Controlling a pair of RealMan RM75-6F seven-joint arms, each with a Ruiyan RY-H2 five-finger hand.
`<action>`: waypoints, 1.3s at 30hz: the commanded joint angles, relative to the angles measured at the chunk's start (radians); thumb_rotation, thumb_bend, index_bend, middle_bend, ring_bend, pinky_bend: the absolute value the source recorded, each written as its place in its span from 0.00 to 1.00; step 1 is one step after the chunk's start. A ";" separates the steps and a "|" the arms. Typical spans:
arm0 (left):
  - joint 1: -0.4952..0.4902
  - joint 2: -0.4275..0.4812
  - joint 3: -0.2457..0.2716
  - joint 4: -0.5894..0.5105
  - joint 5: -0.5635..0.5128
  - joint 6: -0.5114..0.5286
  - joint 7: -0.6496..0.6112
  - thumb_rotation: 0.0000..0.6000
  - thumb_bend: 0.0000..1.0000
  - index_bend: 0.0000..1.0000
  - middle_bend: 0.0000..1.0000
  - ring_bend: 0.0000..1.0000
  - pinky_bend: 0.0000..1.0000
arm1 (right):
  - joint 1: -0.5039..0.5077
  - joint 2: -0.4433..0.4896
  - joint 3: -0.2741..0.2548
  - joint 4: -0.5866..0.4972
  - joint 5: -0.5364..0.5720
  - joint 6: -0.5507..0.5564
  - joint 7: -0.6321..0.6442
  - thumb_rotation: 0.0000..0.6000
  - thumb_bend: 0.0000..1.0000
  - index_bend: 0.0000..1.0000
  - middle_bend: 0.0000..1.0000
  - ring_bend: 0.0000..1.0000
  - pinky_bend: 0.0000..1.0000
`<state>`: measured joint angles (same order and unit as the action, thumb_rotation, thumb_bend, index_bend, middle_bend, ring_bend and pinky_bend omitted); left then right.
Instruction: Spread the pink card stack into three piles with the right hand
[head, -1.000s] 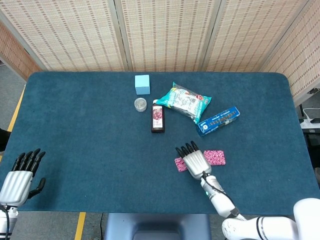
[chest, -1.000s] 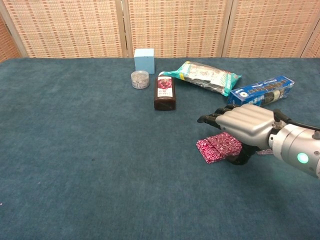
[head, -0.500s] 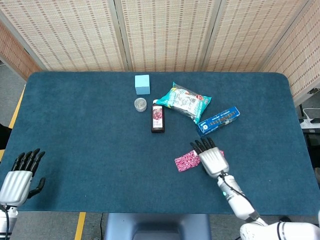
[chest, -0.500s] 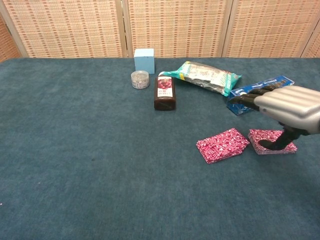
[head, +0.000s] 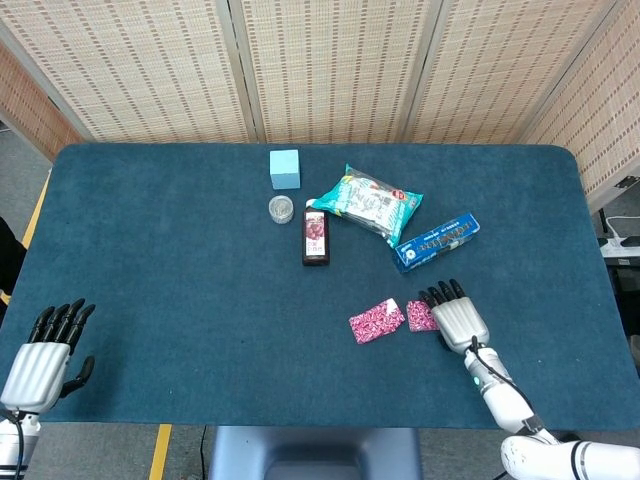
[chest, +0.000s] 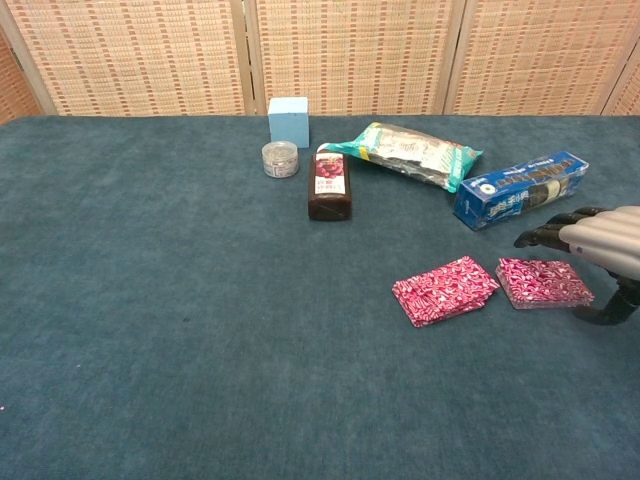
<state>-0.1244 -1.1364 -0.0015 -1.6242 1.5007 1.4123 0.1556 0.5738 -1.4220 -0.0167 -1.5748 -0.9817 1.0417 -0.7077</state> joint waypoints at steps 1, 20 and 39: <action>0.001 0.001 0.000 0.000 0.001 0.001 -0.002 1.00 0.44 0.00 0.00 0.00 0.05 | 0.002 -0.009 0.007 0.005 0.002 0.000 0.002 1.00 0.27 0.16 0.14 0.02 0.00; -0.002 0.003 -0.001 0.005 -0.003 -0.005 -0.011 1.00 0.43 0.00 0.00 0.00 0.05 | 0.004 -0.027 0.024 0.009 0.018 0.014 -0.011 1.00 0.27 0.22 0.19 0.05 0.00; -0.010 0.002 -0.005 0.003 -0.018 -0.021 -0.003 1.00 0.43 0.00 0.00 0.00 0.05 | 0.005 -0.076 0.032 0.044 0.018 0.038 -0.027 1.00 0.27 0.38 0.30 0.15 0.10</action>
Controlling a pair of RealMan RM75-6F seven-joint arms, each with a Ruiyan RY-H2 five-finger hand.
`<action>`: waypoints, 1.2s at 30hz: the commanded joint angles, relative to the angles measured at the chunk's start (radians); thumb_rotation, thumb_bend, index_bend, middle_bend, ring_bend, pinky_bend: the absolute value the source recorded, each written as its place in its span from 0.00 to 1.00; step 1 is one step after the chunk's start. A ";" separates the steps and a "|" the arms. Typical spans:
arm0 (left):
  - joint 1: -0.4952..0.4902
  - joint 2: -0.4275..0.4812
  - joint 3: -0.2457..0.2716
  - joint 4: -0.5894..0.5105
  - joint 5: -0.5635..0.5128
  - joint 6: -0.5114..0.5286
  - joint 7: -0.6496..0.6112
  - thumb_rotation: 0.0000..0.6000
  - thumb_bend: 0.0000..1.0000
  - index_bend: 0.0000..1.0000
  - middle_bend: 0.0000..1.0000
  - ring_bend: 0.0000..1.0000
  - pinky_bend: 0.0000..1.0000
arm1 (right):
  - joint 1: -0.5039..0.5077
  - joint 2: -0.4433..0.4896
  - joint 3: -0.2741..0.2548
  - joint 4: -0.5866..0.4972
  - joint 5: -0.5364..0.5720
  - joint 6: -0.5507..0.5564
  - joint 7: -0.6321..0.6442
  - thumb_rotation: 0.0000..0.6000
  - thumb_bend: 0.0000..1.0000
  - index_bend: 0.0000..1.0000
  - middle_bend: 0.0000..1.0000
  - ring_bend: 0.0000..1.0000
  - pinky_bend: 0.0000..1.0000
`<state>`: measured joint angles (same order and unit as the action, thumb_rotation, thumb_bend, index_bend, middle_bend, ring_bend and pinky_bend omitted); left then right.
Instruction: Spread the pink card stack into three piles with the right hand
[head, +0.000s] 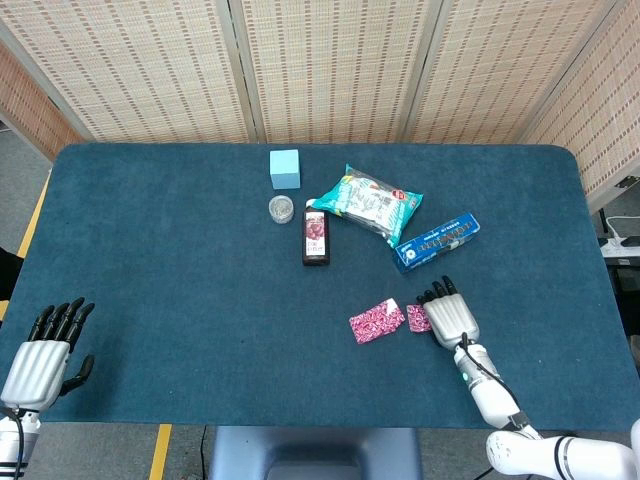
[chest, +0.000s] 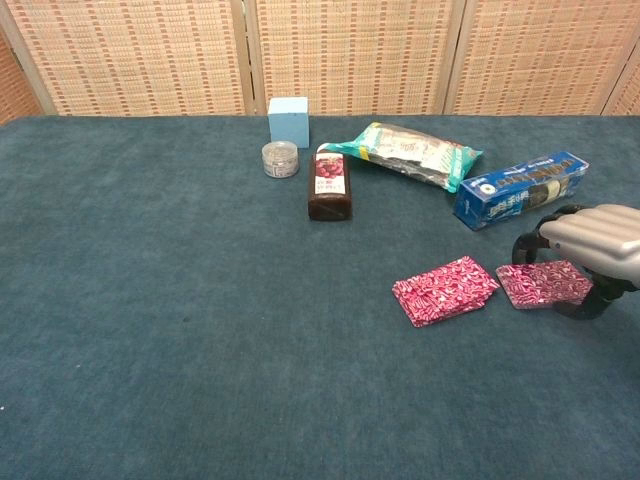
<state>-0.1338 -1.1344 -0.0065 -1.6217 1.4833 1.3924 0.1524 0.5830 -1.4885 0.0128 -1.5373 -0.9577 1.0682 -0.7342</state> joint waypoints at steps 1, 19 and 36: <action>0.000 -0.001 0.000 0.001 0.000 0.000 0.000 1.00 0.43 0.00 0.00 0.00 0.05 | -0.005 -0.012 0.003 0.009 -0.005 0.012 -0.003 1.00 0.27 0.40 0.31 0.16 0.11; 0.001 -0.002 0.001 0.000 0.001 0.004 0.001 1.00 0.43 0.00 0.00 0.00 0.05 | -0.021 -0.009 0.018 -0.013 -0.031 0.064 -0.009 1.00 0.27 0.64 0.45 0.28 0.21; 0.006 0.001 0.006 -0.007 0.015 0.018 0.001 1.00 0.43 0.00 0.00 0.00 0.05 | -0.100 0.083 -0.157 -0.233 -0.385 0.162 -0.047 1.00 0.27 0.65 0.46 0.29 0.21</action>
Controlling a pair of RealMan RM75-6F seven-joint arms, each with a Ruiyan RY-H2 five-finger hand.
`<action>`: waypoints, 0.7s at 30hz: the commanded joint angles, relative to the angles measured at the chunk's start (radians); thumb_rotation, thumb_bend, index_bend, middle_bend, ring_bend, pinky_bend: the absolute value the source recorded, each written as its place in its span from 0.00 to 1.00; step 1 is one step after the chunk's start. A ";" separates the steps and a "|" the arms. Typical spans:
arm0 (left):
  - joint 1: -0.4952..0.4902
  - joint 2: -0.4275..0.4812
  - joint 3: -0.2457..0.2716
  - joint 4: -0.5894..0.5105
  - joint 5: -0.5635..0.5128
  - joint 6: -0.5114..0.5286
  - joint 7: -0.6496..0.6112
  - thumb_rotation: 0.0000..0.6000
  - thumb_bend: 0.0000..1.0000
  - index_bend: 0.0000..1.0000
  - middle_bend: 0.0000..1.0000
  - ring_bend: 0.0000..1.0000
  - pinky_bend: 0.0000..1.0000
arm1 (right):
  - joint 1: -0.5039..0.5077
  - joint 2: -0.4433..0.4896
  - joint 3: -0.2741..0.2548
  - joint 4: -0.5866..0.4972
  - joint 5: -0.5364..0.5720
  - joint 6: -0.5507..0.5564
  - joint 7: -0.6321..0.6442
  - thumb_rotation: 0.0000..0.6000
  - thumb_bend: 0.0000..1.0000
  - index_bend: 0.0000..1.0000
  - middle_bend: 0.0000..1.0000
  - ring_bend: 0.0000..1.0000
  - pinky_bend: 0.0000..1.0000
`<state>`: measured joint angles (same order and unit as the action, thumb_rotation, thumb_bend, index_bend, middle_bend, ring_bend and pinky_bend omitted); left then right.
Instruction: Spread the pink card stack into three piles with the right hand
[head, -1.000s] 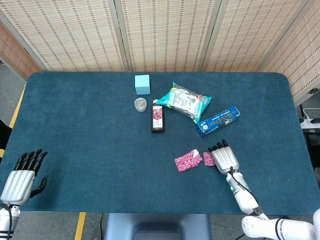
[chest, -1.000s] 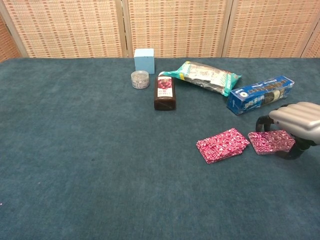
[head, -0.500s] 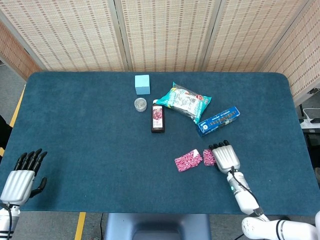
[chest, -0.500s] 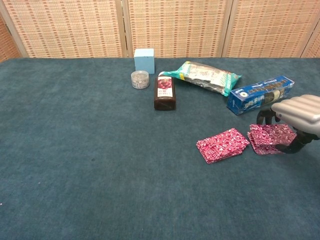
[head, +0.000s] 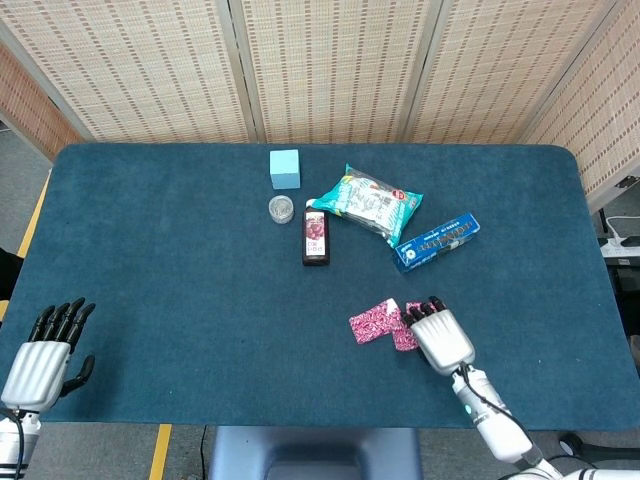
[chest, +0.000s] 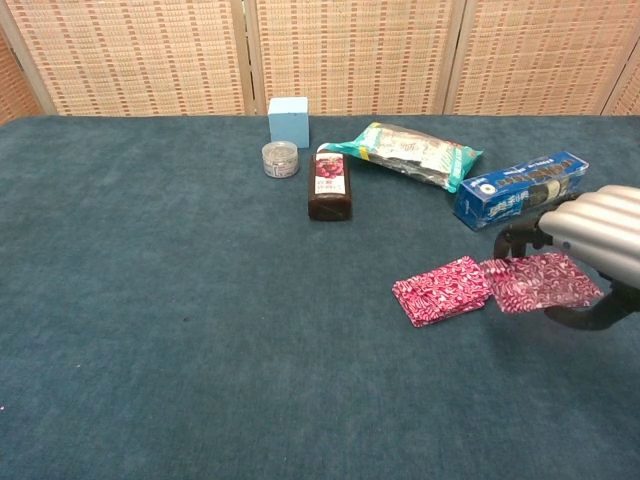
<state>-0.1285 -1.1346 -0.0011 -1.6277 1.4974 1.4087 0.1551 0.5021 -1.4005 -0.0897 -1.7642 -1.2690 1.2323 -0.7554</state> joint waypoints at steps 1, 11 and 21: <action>0.001 0.001 0.000 -0.001 0.001 0.003 -0.002 1.00 0.43 0.00 0.00 0.00 0.05 | -0.023 -0.015 -0.062 0.003 -0.085 -0.005 -0.035 1.00 0.27 0.65 0.46 0.29 0.21; 0.003 0.007 0.002 0.000 0.007 0.005 -0.017 1.00 0.44 0.00 0.00 0.00 0.05 | -0.051 -0.090 -0.071 0.095 -0.116 -0.040 -0.062 1.00 0.27 0.55 0.45 0.29 0.21; 0.003 0.006 0.002 0.013 0.005 0.001 -0.026 1.00 0.43 0.00 0.00 0.00 0.05 | -0.046 -0.053 -0.067 0.074 -0.090 -0.109 -0.065 1.00 0.27 0.00 0.05 0.07 0.12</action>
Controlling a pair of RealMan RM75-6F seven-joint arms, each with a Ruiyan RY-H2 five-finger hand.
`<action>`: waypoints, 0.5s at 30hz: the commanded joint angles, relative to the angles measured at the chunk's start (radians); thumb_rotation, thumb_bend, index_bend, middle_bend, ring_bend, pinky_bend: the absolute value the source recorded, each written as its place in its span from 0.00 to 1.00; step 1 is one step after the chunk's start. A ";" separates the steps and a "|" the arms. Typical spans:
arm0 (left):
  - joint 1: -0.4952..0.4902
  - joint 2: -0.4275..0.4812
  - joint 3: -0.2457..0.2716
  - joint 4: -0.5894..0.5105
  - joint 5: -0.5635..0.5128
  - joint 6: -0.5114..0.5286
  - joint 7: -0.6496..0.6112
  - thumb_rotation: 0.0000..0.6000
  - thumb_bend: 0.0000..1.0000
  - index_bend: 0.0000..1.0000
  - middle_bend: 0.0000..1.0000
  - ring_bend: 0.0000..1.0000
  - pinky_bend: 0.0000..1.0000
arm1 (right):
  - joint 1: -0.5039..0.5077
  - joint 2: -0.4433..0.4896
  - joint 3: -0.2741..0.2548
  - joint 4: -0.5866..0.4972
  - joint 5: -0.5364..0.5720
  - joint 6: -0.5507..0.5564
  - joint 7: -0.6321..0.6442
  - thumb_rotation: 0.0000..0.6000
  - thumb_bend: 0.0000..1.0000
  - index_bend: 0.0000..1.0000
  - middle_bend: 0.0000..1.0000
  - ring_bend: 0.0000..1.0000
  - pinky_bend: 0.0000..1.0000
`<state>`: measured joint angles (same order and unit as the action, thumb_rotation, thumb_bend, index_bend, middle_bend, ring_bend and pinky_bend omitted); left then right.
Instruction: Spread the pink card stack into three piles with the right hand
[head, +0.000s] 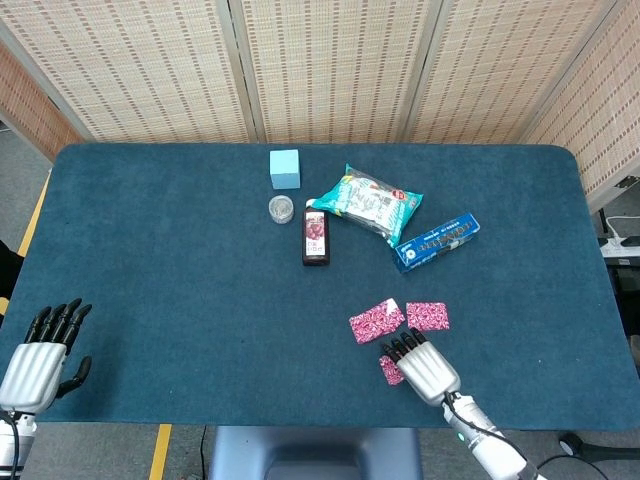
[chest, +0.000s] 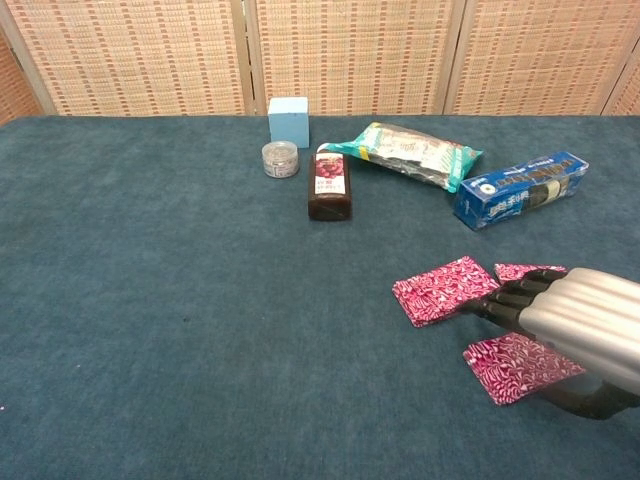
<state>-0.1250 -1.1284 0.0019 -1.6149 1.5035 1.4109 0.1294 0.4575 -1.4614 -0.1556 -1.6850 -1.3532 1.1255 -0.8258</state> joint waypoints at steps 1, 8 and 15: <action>-0.001 0.000 -0.002 0.001 -0.002 0.000 -0.001 1.00 0.43 0.00 0.00 0.00 0.05 | -0.004 0.013 -0.002 -0.009 -0.012 0.000 0.012 1.00 0.27 0.00 0.05 0.07 0.12; 0.002 0.008 -0.010 -0.016 -0.009 0.010 0.003 1.00 0.44 0.00 0.00 0.00 0.05 | -0.091 0.101 -0.029 -0.053 -0.179 0.192 0.170 1.00 0.27 0.00 0.05 0.07 0.12; 0.004 -0.009 -0.012 0.022 0.027 0.042 -0.022 1.00 0.43 0.00 0.00 0.00 0.05 | -0.301 0.176 0.017 0.045 -0.258 0.602 0.442 1.00 0.27 0.00 0.03 0.00 0.00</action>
<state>-0.1213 -1.1317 -0.0098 -1.6034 1.5199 1.4440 0.1146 0.2782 -1.3355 -0.1673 -1.6997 -1.5687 1.5397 -0.5502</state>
